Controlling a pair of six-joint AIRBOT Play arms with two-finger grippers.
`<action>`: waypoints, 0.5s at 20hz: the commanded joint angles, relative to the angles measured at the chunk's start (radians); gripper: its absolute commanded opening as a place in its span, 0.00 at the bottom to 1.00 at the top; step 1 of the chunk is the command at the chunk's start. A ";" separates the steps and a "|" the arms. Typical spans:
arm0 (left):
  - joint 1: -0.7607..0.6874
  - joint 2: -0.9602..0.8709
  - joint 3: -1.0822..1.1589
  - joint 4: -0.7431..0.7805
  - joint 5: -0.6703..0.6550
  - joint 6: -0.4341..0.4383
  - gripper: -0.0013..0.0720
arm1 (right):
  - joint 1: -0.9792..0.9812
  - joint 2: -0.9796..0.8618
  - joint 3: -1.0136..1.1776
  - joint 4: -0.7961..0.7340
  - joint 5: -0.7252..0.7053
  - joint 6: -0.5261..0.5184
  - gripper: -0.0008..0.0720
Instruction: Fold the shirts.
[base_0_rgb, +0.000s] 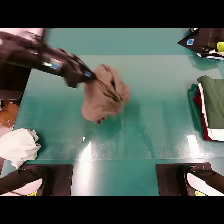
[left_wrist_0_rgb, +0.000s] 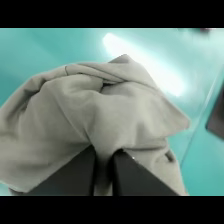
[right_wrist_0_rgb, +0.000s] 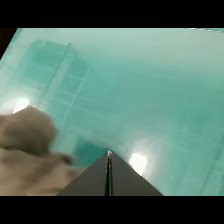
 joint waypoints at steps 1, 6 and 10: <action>-0.056 -0.162 0.003 0.066 0.048 -0.008 0.27 | 0.000 0.003 0.001 0.000 0.036 0.000 0.04; 0.142 -0.146 0.009 0.074 -0.114 -0.126 0.82 | -0.001 0.002 0.001 -0.003 0.071 0.000 0.04; 0.288 -0.125 -0.154 0.063 -0.113 -0.147 0.82 | -0.001 0.002 0.001 -0.003 0.071 0.000 0.04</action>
